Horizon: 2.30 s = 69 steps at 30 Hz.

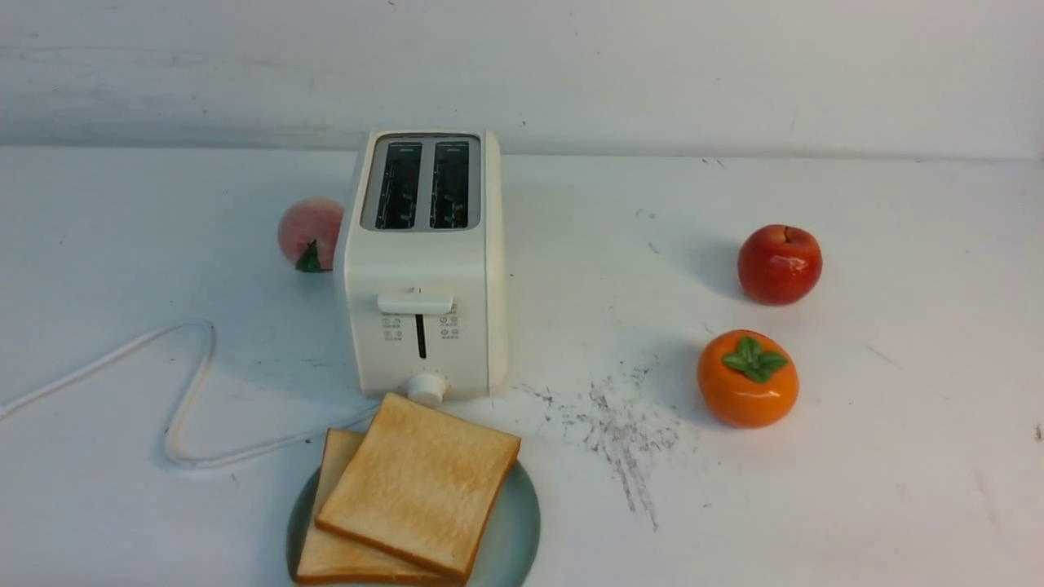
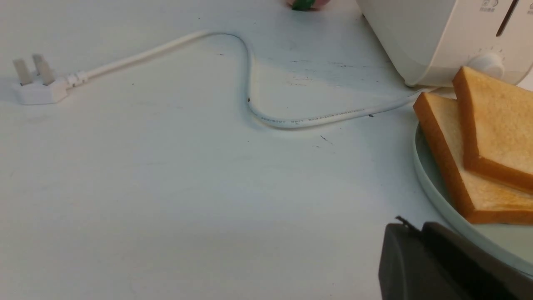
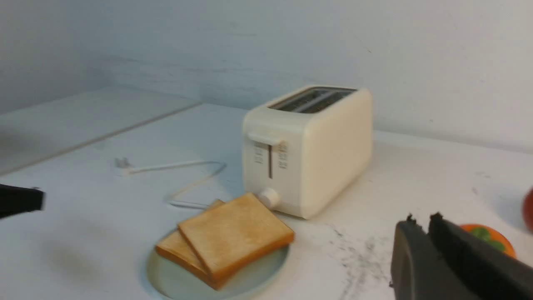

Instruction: Take toasted bread from bread machine on white table place on plate.

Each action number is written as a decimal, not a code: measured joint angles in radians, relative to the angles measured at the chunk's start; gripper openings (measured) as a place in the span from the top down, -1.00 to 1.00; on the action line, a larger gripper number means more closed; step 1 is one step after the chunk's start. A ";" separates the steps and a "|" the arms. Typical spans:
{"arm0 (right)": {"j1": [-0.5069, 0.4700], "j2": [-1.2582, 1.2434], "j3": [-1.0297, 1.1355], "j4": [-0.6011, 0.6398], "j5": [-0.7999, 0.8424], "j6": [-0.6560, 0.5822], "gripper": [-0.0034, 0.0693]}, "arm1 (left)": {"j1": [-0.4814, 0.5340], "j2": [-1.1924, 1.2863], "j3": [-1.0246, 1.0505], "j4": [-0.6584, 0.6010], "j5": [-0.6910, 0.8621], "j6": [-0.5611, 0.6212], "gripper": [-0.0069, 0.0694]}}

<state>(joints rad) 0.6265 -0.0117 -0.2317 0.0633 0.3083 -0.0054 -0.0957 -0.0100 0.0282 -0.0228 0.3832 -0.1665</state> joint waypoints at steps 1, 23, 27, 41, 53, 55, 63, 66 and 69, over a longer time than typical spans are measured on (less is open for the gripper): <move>-0.036 0.000 0.019 -0.007 0.000 -0.001 0.74 | 0.000 0.000 0.000 0.000 0.000 0.000 0.72; -0.622 0.000 0.249 -0.049 0.070 -0.001 0.65 | 0.000 -0.001 0.001 0.000 0.003 0.000 0.67; -0.622 0.000 0.249 -0.049 0.070 -0.001 0.64 | 0.000 -0.001 0.001 0.000 0.003 0.000 0.67; -0.622 0.000 0.249 -0.049 0.070 -0.001 0.60 | 0.000 -0.001 0.002 0.000 0.003 0.000 0.66; -0.622 0.000 0.249 -0.049 0.070 -0.001 0.56 | 0.000 -0.001 0.002 0.000 0.003 0.000 0.63; -0.622 0.000 0.249 -0.049 0.070 -0.001 0.56 | 0.000 -0.001 0.002 0.000 0.003 0.000 0.63; -0.622 0.000 0.249 -0.049 0.070 -0.001 0.53 | 0.000 -0.001 0.002 0.000 0.003 0.000 0.61; -0.622 0.000 0.249 -0.049 0.070 -0.001 0.52 | 0.000 -0.001 0.002 0.000 0.003 0.000 0.61; -0.622 0.000 0.249 -0.049 0.070 -0.001 0.52 | 0.000 -0.001 0.002 0.000 0.003 0.000 0.60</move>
<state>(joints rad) 0.0043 -0.0117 0.0168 0.0141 0.3782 -0.0063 -0.0957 -0.0109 0.0298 -0.0228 0.3858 -0.1665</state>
